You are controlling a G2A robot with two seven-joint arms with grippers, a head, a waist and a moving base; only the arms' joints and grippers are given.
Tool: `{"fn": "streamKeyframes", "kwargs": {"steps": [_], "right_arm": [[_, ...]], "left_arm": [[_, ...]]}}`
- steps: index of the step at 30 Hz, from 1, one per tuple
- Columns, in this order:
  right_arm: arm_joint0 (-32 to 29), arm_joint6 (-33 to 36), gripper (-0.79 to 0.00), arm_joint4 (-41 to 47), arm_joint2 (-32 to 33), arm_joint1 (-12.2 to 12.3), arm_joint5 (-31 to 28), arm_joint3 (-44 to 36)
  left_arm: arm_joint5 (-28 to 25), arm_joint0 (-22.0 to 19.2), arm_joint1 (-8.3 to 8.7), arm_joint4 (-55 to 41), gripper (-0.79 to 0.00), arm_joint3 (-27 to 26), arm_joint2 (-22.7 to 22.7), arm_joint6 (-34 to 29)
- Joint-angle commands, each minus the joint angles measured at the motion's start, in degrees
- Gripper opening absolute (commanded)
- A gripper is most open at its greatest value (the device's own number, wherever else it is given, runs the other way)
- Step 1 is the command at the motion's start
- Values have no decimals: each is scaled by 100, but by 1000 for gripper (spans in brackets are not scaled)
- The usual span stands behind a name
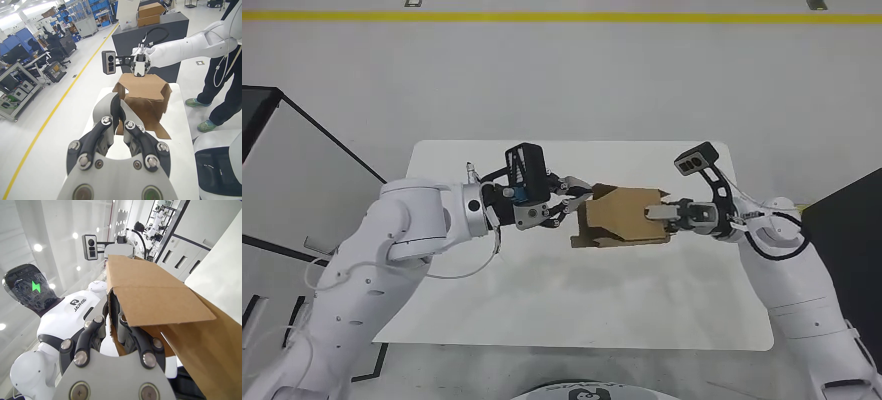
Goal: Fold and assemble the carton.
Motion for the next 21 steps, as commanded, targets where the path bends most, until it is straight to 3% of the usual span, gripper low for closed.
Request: {"fn": "streamKeyframes", "kwargs": {"steps": [1,21], "right_arm": [[-2,53,-785,3,-6,-2,-13,-11],[14,406,-785,-226,-215,18,100,-172]], "left_arm": [[9,11,-2,25,-785,7,1,20],[-94,107,2,115,-785,-23,2,3]]}}
